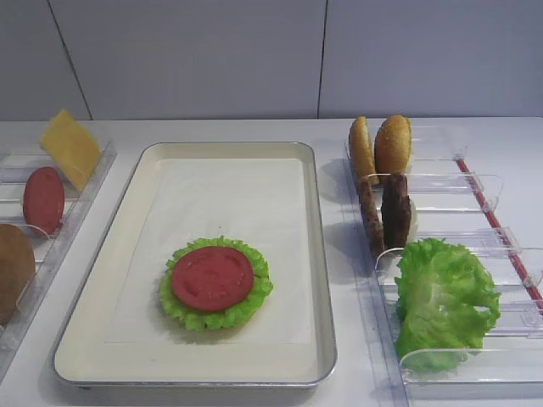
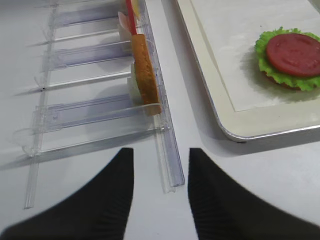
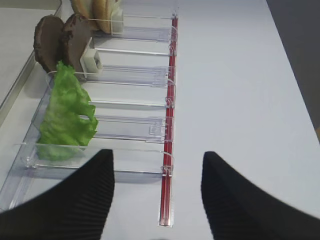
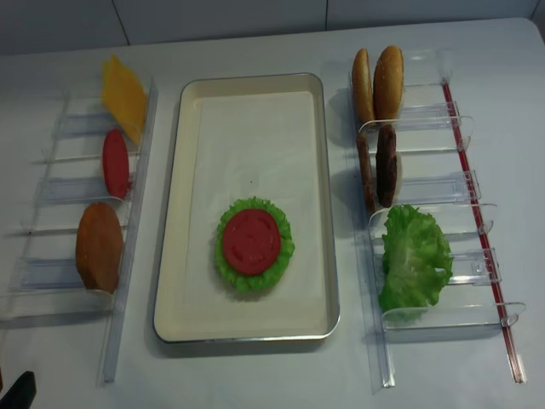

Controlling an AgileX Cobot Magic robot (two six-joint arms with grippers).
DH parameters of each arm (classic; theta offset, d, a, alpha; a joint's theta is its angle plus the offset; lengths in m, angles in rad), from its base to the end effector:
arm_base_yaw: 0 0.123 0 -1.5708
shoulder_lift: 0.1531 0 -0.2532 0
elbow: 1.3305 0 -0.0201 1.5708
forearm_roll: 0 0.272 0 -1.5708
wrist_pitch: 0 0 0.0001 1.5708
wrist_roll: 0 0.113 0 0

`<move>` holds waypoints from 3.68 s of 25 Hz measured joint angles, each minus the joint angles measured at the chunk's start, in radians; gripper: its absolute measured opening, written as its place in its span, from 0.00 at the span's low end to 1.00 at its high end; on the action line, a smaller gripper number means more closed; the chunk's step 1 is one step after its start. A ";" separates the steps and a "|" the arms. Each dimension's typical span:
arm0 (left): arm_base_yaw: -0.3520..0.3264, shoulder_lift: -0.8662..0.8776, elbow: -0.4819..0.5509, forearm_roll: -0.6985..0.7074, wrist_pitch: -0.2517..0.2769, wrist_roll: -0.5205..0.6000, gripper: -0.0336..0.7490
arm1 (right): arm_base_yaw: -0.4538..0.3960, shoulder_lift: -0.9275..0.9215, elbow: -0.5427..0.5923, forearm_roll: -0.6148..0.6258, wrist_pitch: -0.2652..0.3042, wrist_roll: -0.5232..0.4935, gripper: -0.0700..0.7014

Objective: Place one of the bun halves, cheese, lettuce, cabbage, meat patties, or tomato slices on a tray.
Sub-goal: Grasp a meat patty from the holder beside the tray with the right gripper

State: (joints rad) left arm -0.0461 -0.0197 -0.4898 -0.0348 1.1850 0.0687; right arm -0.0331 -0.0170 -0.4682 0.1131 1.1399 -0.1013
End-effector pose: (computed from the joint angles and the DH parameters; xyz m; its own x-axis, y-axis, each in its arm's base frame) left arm 0.0564 -0.0063 0.2634 -0.5493 0.0809 -0.8317 0.1035 0.9942 0.0284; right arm 0.0621 0.0095 0.2613 -0.5315 -0.0360 -0.8463 -0.0824 0.9966 0.0093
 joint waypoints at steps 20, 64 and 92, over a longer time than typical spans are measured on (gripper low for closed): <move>0.000 0.000 0.000 0.000 0.000 0.000 0.39 | 0.000 0.254 -0.081 0.091 0.003 0.016 0.60; 0.000 0.000 0.000 0.000 0.000 0.000 0.39 | 0.535 1.636 -0.938 -0.040 0.094 0.499 0.64; 0.000 0.000 0.000 0.001 0.000 0.000 0.39 | 0.536 1.834 -0.952 -0.089 -0.003 0.499 0.64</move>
State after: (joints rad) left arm -0.0461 -0.0197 -0.4898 -0.0341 1.1850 0.0687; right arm 0.5028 1.8168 -1.4202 0.0239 1.1364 0.3974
